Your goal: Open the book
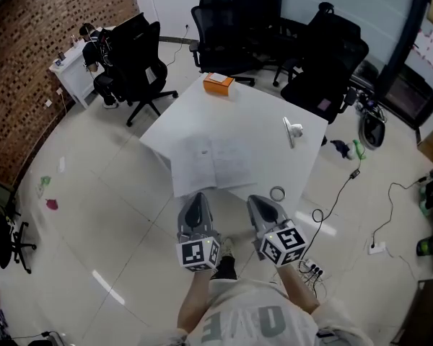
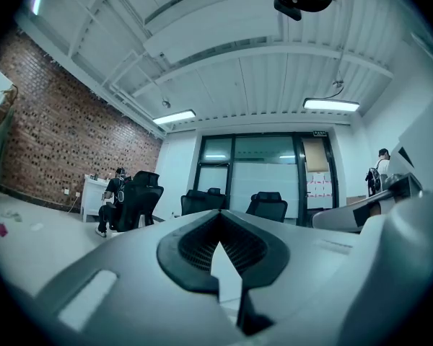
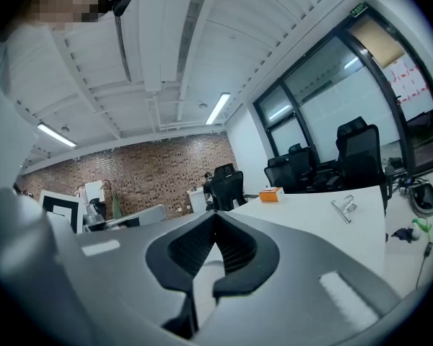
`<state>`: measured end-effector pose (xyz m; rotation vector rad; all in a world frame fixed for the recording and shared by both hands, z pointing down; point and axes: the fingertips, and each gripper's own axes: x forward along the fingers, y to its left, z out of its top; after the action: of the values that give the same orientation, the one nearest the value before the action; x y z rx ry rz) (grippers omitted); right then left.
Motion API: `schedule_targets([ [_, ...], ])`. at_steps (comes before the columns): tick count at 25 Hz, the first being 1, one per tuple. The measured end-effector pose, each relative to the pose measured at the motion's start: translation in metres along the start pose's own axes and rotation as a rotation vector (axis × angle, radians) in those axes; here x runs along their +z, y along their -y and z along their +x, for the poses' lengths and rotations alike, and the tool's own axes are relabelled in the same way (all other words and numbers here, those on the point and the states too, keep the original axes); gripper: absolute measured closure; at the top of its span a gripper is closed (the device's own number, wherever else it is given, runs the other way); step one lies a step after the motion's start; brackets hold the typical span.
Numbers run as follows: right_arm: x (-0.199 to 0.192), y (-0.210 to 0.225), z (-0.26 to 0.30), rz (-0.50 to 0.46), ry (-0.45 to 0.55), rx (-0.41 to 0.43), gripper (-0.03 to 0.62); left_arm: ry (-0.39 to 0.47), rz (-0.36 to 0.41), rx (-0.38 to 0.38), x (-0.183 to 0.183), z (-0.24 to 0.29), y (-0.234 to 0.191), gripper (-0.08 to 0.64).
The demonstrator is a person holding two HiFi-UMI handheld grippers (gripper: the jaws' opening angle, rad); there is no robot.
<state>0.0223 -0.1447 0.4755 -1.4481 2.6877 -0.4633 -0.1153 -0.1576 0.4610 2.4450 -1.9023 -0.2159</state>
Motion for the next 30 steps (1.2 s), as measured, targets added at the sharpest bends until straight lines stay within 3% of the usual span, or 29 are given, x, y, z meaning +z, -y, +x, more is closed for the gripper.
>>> schedule_targets([
  [6,-0.037,-0.029,-0.117,-0.017,-0.013,0.031,0.589,0.034,0.006,0.006,0.002,-0.106,0.06,0.546],
  [11,-0.041,-0.068,-0.183,-0.045,-0.019,0.077,0.589,0.03,0.023,0.026,0.016,-0.173,0.096,0.546],
  [19,-0.036,-0.098,-0.235,-0.031,0.019,0.065,0.589,0.029,0.026,0.024,0.029,-0.234,0.123,0.546],
  [30,-0.06,-0.122,-0.272,-0.017,-0.018,0.032,0.591,-0.007,-0.002,-0.004,0.02,-0.284,0.141,0.546],
])
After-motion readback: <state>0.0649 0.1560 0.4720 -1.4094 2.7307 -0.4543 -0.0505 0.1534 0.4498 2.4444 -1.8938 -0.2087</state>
